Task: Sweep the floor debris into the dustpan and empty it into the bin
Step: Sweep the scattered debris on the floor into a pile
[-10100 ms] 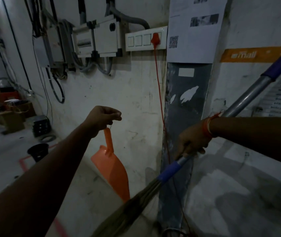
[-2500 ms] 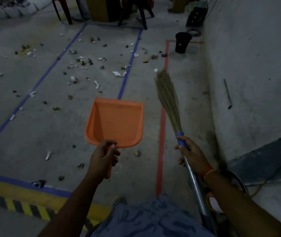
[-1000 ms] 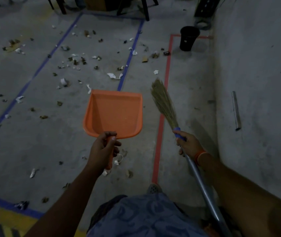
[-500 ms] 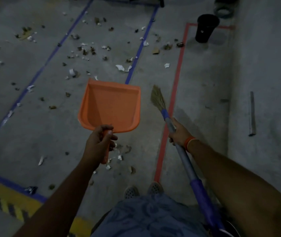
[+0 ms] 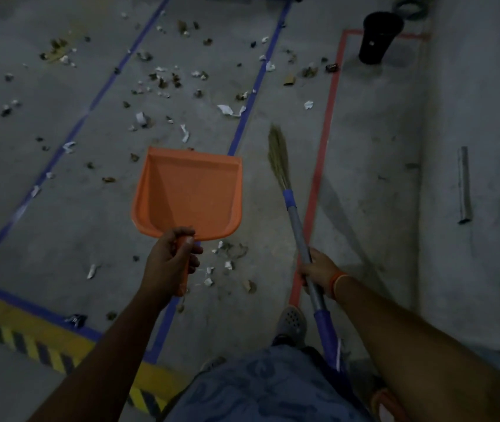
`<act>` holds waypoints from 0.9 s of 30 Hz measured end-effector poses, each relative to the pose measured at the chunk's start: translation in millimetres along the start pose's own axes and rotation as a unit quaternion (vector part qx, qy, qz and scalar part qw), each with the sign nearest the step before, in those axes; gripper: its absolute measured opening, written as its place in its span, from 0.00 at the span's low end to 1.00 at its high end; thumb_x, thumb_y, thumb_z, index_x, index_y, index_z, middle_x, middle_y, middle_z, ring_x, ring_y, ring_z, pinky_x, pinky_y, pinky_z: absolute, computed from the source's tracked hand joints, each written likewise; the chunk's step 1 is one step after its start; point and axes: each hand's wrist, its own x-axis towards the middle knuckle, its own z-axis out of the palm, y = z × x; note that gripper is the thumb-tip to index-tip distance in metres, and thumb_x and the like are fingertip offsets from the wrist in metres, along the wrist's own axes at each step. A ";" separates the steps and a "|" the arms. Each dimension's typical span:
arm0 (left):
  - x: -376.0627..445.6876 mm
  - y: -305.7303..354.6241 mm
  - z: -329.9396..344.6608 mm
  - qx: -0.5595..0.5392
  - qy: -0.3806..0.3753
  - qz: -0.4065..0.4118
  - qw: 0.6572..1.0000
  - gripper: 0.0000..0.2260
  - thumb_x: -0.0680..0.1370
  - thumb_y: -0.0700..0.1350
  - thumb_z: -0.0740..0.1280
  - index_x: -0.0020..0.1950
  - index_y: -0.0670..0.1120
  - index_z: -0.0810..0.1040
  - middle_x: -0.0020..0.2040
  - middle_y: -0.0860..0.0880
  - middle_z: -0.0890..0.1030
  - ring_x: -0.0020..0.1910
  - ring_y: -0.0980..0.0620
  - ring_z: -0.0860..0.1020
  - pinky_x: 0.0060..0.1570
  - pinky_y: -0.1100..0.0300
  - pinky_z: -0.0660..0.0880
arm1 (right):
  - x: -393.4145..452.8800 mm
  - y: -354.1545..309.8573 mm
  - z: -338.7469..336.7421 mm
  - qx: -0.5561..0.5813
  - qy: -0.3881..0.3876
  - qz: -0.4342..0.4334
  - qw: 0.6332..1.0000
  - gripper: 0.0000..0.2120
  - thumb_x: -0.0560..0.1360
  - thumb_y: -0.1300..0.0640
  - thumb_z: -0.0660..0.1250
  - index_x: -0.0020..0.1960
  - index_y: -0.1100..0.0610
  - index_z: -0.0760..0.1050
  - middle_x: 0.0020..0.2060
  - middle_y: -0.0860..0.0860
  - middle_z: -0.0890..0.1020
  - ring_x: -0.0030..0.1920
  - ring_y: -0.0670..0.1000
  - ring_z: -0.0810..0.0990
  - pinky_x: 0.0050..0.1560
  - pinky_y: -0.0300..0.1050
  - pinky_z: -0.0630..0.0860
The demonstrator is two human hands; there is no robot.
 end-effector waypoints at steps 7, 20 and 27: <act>-31.8 -43.6 -74.9 0.015 -0.038 0.027 0.999 0.09 0.85 0.38 0.62 0.64 0.39 0.76 0.45 0.37 0.82 0.36 0.48 0.78 0.32 0.62 0.77 | -50.6 46.9 89.5 -0.044 0.075 -0.020 0.996 0.10 0.74 0.65 0.63 0.55 0.60 0.72 0.37 0.57 0.77 0.31 0.53 0.76 0.29 0.42 0.74; -140.1 -148.9 -252.5 0.035 -0.084 0.010 0.996 0.06 0.85 0.41 0.64 0.61 0.45 0.78 0.44 0.42 0.84 0.35 0.49 0.80 0.37 0.52 0.78 | -191.3 131.0 274.3 0.041 0.139 0.024 0.989 0.09 0.73 0.67 0.64 0.53 0.64 0.73 0.32 0.59 0.75 0.27 0.54 0.73 0.25 0.42 0.73; -205.2 -174.1 -266.8 -0.002 -0.098 0.024 0.995 0.06 0.85 0.41 0.64 0.61 0.44 0.77 0.42 0.45 0.85 0.34 0.51 0.80 0.34 0.57 0.77 | -240.4 159.0 289.3 0.027 0.158 0.034 0.986 0.07 0.74 0.67 0.64 0.52 0.66 0.74 0.32 0.60 0.76 0.27 0.54 0.74 0.25 0.42 0.73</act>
